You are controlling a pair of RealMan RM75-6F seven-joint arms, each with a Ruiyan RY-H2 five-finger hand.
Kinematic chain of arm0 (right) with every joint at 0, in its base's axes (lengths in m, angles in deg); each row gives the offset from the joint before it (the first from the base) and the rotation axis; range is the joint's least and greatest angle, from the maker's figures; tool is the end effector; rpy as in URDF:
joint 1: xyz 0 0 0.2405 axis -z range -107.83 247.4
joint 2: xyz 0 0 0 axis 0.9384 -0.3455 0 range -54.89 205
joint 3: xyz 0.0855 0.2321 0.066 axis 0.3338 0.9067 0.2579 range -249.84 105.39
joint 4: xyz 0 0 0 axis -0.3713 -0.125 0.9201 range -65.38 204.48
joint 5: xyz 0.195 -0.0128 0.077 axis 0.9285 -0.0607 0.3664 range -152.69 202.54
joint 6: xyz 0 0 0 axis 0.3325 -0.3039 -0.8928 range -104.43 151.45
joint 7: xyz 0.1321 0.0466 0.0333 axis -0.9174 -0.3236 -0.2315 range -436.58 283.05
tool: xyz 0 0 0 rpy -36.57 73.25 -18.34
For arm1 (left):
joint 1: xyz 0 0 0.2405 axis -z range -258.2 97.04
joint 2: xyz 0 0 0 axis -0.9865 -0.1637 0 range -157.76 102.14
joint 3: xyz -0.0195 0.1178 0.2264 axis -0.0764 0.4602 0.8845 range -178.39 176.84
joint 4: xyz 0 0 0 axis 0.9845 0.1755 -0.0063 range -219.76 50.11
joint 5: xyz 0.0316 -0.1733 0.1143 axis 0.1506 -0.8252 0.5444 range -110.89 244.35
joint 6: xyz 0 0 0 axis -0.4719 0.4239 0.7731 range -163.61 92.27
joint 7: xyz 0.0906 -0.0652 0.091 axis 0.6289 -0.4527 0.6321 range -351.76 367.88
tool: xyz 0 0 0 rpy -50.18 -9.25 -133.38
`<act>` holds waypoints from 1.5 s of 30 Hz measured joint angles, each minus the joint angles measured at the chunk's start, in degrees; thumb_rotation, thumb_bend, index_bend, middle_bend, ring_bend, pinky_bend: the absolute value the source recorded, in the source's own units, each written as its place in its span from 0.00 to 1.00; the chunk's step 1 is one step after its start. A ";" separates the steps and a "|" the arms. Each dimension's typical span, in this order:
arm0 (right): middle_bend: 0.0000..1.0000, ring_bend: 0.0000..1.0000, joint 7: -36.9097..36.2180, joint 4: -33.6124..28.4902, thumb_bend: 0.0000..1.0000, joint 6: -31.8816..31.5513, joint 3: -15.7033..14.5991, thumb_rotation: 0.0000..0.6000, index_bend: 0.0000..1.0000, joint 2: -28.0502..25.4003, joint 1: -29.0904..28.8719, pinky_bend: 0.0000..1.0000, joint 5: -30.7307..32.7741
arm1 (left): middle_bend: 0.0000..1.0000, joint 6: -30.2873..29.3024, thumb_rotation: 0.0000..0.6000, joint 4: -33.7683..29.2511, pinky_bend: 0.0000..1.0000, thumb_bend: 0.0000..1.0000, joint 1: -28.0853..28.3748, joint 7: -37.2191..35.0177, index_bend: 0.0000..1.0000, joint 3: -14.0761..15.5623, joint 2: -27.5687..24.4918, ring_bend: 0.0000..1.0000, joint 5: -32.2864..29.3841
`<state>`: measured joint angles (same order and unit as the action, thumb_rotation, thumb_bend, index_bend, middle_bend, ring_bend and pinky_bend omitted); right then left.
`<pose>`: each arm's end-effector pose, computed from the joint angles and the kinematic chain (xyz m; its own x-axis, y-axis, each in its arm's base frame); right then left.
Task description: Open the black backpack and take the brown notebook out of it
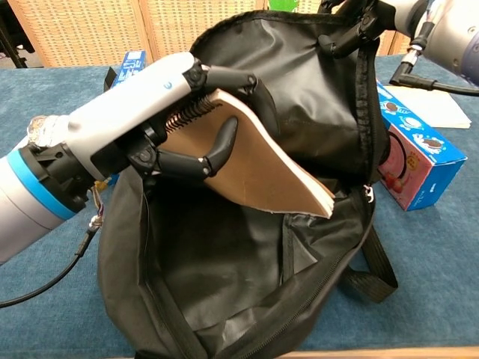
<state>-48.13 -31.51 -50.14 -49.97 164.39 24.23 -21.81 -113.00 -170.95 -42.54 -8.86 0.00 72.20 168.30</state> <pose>-0.0744 -0.3517 0.0377 0.1214 -0.0823 0.9892 -0.9803 -0.1661 0.1065 -0.0731 0.2278 -0.0430 -0.0978 0.4279 0.8985 0.6420 -0.6628 0.3855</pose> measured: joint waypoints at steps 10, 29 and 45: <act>0.66 0.54 0.38 0.05 0.67 -0.31 -0.36 1.00 0.65 0.19 0.03 0.51 -0.33 | 0.54 -1.15 1.00 -3.77 0.48 0.72 -0.55 -6.91 0.82 -0.58 0.03 0.39 -0.91; 0.66 0.54 0.76 0.23 0.67 -0.60 -0.38 1.00 0.65 0.38 0.11 0.51 -0.32 | 0.54 -5.44 1.00 -11.52 0.48 0.72 -1.88 -13.50 0.82 -4.68 -3.24 0.39 -1.77; 0.66 0.54 0.96 0.06 0.67 -0.09 -1.54 1.00 0.65 0.51 0.29 0.51 -1.19 | 0.54 -7.97 1.00 -20.08 0.48 0.72 -4.63 -11.14 0.82 -10.13 -16.13 0.39 -7.21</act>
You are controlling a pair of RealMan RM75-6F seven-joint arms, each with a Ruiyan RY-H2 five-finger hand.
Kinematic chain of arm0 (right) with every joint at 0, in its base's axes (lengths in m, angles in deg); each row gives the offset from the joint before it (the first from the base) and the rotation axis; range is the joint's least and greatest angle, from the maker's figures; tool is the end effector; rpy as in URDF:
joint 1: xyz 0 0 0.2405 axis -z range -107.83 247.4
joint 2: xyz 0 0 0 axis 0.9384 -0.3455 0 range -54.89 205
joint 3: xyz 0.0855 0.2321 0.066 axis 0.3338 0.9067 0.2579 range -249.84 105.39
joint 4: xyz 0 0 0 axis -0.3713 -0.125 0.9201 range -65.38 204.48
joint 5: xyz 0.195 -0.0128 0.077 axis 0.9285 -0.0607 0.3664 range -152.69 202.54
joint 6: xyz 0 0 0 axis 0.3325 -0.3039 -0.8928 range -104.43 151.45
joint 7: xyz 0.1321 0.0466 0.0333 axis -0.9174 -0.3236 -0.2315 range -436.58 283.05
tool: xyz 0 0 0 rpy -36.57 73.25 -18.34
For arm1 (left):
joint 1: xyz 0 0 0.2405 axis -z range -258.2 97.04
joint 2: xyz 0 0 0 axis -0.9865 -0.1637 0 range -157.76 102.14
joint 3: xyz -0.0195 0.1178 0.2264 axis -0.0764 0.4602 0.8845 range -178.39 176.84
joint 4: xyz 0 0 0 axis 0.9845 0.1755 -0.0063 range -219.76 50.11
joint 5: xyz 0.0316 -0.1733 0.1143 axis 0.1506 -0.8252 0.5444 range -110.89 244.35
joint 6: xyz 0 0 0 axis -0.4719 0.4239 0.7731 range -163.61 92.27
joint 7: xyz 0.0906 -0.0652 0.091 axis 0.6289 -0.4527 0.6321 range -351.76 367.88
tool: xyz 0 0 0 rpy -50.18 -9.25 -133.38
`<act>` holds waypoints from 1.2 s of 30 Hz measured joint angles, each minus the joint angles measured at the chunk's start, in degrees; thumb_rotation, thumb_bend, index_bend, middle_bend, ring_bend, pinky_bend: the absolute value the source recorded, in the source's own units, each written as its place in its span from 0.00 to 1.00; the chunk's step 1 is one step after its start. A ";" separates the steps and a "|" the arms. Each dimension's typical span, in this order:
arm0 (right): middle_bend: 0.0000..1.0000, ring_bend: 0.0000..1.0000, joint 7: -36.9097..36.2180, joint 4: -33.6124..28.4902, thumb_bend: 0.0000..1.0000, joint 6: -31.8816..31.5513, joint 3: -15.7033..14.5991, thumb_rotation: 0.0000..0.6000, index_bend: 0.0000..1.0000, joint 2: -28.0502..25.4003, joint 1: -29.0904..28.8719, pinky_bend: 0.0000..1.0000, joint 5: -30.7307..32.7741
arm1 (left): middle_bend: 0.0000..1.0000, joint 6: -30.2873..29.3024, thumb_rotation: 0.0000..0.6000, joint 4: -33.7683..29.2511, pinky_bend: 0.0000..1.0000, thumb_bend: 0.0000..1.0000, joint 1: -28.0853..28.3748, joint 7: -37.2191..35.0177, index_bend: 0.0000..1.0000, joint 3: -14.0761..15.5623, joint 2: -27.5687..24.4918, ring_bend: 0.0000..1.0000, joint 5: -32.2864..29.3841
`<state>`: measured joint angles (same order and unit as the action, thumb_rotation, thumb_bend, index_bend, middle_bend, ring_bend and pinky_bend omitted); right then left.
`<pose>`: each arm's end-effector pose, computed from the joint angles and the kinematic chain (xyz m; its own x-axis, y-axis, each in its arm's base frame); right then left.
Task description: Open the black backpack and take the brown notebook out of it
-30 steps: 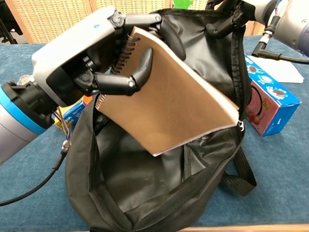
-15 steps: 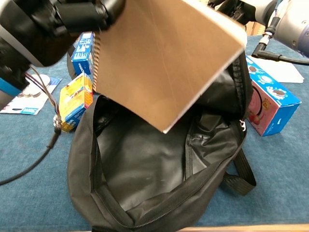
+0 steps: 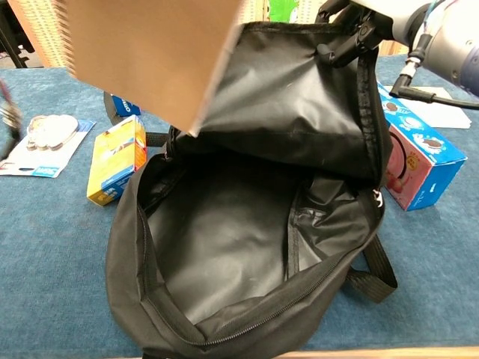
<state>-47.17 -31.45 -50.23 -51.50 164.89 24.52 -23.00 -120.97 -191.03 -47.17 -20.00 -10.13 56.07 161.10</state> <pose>-0.0765 -0.3461 0.0313 0.1546 -0.0923 0.9837 -0.9739 -0.1818 0.1360 -0.0722 0.2577 0.0772 -0.5141 0.3274 0.7928 0.5778 -0.5509 0.6022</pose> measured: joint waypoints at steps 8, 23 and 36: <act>0.66 0.54 -0.82 0.87 0.67 1.16 -1.44 1.00 0.65 -0.05 0.30 0.51 -1.76 | 0.54 0.51 1.00 -8.26 0.48 0.72 -3.13 8.48 0.82 -3.66 -8.48 0.39 -12.51; 0.66 0.54 -3.04 1.11 0.67 3.73 -3.85 1.00 0.65 -1.89 1.62 0.51 -5.46 | 0.05 5.40 1.00 -6.81 0.26 0.64 -2.45 23.37 0.33 -14.11 -13.61 0.04 -50.84; 0.66 0.54 -3.63 -0.22 0.67 5.77 -5.92 1.00 0.65 -3.18 1.90 0.51 -8.78 | 0.00 2.09 1.00 0.38 0.03 0.41 -1.43 25.84 0.00 -14.98 -8.88 0.00 -45.28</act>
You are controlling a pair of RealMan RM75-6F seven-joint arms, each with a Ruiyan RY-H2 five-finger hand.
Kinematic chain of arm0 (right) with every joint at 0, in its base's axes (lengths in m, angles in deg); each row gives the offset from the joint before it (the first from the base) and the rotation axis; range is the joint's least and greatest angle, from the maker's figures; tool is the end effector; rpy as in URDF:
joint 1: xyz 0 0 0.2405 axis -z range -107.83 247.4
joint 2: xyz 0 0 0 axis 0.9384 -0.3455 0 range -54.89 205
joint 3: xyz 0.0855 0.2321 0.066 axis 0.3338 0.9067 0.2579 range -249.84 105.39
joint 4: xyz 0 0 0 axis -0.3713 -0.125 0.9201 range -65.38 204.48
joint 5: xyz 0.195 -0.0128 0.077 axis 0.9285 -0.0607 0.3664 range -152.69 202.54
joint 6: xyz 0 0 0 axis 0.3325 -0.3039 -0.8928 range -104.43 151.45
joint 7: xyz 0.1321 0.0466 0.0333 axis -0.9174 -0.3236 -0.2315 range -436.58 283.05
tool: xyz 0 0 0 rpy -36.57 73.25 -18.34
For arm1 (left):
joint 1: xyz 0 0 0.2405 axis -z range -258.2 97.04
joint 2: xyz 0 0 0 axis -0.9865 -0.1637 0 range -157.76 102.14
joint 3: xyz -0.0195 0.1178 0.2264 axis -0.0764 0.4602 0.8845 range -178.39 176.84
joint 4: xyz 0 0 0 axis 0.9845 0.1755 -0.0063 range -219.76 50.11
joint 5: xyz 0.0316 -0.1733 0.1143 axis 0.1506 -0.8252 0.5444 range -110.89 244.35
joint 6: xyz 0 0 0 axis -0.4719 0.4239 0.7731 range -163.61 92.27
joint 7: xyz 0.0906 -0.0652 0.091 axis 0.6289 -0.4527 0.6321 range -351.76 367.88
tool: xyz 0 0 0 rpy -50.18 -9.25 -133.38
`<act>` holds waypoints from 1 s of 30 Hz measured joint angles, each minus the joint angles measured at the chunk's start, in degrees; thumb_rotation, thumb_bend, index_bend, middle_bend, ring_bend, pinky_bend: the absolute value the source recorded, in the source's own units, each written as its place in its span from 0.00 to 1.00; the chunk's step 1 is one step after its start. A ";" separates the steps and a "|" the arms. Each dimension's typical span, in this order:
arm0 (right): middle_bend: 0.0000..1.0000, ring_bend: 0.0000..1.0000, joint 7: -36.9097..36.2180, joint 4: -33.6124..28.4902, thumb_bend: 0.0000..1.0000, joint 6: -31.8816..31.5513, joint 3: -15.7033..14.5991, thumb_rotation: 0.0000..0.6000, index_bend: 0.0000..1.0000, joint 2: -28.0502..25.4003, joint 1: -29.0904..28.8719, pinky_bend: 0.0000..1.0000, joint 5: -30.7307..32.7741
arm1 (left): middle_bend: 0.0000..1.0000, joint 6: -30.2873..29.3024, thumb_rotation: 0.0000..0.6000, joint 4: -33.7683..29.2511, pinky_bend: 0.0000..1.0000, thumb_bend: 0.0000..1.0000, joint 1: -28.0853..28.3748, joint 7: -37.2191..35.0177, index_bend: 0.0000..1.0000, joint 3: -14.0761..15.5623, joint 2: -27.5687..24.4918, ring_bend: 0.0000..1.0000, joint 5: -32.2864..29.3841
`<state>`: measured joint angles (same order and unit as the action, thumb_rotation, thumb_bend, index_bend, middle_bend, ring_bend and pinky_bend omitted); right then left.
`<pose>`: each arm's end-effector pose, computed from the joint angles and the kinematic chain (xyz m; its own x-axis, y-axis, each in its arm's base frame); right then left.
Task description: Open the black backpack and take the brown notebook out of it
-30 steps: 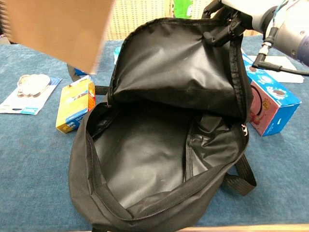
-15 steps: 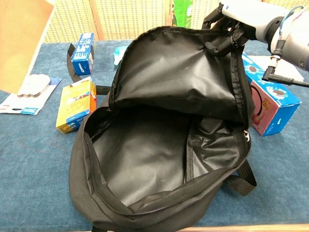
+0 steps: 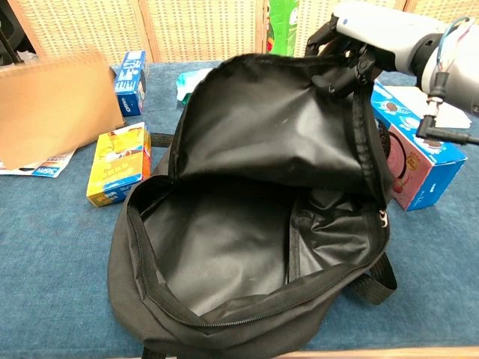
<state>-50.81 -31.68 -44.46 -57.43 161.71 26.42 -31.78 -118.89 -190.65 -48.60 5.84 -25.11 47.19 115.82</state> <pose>-0.0886 -0.3281 0.0214 0.2485 -0.1601 0.9553 -0.9284 -0.3207 0.1878 -0.1664 0.3386 0.1424 -0.2859 -0.2026 0.9366 0.9569 -0.0084 0.2902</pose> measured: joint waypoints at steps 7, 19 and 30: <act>0.47 0.38 -2.26 -0.79 0.33 3.10 -3.28 1.00 0.57 -2.25 0.06 0.50 -7.46 | 0.00 -4.90 1.00 0.86 0.03 0.40 -1.19 1.42 0.00 1.68 1.54 0.00 9.43; 0.08 0.00 -7.72 4.77 0.04 3.70 -14.23 1.00 0.30 -15.77 -1.37 0.14 -45.19 | 0.00 -6.59 1.00 1.46 0.03 0.45 -4.06 1.17 0.00 5.84 2.60 0.00 18.45; 0.04 0.00 -2.72 15.93 0.05 -10.62 -21.49 1.00 0.29 -34.69 4.40 0.14 -63.38 | 0.00 -7.68 1.00 2.62 0.03 0.47 -10.09 -0.50 0.00 11.61 1.38 0.00 22.88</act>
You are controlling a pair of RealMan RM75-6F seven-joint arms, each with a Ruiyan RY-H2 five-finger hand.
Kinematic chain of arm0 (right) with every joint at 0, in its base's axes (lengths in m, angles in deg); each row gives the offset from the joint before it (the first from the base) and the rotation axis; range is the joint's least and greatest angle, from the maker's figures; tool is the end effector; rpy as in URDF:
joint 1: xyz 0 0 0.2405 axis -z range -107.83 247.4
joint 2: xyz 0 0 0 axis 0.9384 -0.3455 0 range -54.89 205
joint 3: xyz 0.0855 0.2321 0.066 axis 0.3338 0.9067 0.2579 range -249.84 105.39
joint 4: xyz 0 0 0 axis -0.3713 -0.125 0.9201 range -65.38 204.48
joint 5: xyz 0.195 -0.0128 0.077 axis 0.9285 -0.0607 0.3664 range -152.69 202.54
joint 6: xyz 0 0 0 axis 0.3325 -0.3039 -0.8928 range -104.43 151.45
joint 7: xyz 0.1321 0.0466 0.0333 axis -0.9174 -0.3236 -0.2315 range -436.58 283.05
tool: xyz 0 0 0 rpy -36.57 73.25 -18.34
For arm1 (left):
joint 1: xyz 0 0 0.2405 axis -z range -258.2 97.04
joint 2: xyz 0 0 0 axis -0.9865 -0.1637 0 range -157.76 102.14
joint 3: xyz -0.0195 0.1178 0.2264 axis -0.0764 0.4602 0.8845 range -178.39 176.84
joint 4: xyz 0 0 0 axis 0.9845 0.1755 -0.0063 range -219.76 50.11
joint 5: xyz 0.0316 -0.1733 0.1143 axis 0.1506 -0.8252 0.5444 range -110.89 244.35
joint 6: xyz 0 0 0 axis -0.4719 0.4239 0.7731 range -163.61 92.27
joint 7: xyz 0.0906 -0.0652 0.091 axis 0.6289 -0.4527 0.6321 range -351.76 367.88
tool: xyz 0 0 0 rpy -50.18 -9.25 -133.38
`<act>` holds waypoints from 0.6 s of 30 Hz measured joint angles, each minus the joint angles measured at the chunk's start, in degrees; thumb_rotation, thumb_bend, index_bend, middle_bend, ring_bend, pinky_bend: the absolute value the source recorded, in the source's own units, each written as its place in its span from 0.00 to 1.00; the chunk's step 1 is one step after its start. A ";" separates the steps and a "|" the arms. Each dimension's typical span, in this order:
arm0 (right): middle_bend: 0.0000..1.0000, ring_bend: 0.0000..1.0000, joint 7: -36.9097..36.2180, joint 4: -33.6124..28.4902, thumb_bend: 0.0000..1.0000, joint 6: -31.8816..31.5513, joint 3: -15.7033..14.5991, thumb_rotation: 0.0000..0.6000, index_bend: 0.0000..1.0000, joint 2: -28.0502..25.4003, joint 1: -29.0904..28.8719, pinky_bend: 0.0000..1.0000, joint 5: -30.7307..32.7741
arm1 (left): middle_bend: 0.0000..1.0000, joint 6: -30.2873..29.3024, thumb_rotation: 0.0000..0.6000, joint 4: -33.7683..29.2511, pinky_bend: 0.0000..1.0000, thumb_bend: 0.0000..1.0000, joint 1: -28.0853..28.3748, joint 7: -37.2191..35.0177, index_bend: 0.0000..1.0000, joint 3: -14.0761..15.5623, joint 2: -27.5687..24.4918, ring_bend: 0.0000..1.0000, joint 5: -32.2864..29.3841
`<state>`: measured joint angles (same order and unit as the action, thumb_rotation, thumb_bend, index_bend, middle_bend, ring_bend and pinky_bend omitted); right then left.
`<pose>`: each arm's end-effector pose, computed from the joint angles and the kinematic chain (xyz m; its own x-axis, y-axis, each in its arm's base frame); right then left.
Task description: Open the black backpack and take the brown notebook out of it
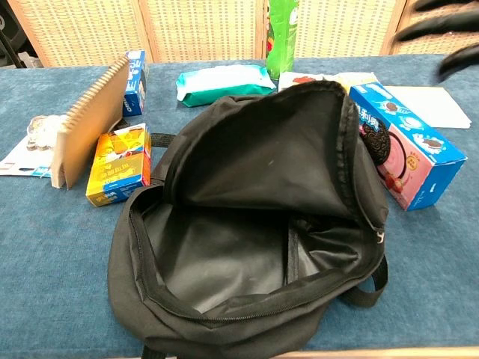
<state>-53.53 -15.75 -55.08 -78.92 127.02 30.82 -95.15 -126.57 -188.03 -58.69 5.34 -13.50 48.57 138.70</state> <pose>-0.1898 -0.2730 0.1651 0.7596 0.5368 0.3672 0.1039 -0.6575 0.7463 -0.1986 0.2742 0.1278 -0.1270 -0.2087 0.9697 0.9859 -0.1343 0.1002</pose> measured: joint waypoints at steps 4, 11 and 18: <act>0.00 0.00 -1.02 3.21 0.09 -8.04 0.86 1.00 0.27 1.10 7.22 0.13 7.15 | 0.00 -1.24 1.00 0.23 0.03 0.47 -3.40 -1.72 0.00 2.90 -0.93 0.00 2.66; 0.00 0.00 -3.14 2.57 0.09 -17.00 4.33 1.00 0.19 9.35 19.49 0.05 21.50 | 0.00 -5.79 1.00 0.23 0.03 0.47 -9.28 -5.38 0.00 5.55 -1.62 0.00 5.90; 0.00 0.00 -6.28 -5.33 0.00 -20.15 5.63 1.00 0.07 14.60 26.37 0.00 27.88 | 0.00 -8.06 1.00 -1.71 0.01 0.48 -15.26 -7.27 0.00 9.74 -3.91 0.00 7.40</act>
<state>-59.80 -21.08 -75.22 -73.29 141.62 57.19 -67.27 -134.63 -189.74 -73.95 -1.93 -3.76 44.66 146.09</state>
